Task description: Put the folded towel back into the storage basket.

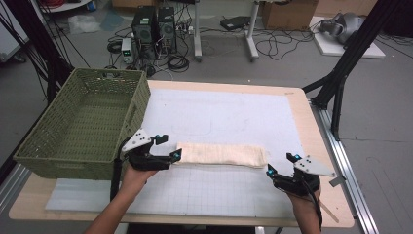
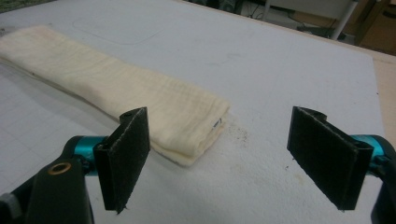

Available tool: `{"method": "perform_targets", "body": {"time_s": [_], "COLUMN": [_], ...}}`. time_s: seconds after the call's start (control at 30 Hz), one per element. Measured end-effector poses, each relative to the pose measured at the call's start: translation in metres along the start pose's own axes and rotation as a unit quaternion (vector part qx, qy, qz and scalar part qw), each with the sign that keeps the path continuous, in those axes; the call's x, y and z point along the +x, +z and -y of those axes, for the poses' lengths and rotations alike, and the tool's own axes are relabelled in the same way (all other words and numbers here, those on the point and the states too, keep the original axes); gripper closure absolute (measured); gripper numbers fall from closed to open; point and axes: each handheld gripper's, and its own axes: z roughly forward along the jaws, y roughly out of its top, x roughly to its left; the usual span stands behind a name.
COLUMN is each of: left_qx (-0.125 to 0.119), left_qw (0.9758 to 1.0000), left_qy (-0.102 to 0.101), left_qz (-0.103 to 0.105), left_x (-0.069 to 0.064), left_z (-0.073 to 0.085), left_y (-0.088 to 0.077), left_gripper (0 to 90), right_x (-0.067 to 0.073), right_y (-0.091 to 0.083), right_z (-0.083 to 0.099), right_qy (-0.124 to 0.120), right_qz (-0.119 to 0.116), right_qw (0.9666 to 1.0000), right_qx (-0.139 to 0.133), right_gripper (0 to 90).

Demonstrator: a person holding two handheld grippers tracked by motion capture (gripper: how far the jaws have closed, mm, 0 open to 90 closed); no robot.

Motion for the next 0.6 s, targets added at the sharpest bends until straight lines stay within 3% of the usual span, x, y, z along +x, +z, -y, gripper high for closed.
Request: {"method": "perform_targets", "body": {"time_s": [0.23,0.27,0.33,0.4,0.53,0.6], "left_qx": [0.027,0.046,0.055,0.076,0.085,0.104], "left_qw": [0.9993,0.9982,0.9975,0.9961,0.9951,0.9927], "left_qy": [-0.016,-0.026,-0.030,-0.022,-0.023,-0.028], "left_qz": [-0.020,-0.030,-0.032,-0.039,-0.046,-0.056], "left_x": [0.008,0.010,0.012,0.013,0.014,0.017], "left_z": [0.001,0.002,0.003,0.002,0.002,0.004], "left_y": [0.012,0.014,0.016,0.021,0.025,0.031], "left_gripper": [19.5,19.5,19.5,20.0,20.3,20.9], "right_x": [-0.001,0.000,0.000,0.000,0.001,0.002], "right_y": [0.001,0.001,0.001,0.002,0.003,0.003], "right_z": [0.001,0.001,0.001,0.001,0.000,0.000], "right_qy": [0.000,0.003,0.004,0.002,0.002,-0.001], "right_qz": [-0.003,-0.004,-0.003,-0.004,-0.006,-0.006], "right_qw": [1.0000,1.0000,1.0000,1.0000,1.0000,1.0000], "right_qx": [0.002,0.004,0.003,0.005,0.007,0.006], "right_gripper": [20.0,20.0,20.0,20.0,20.0,20.0]}}
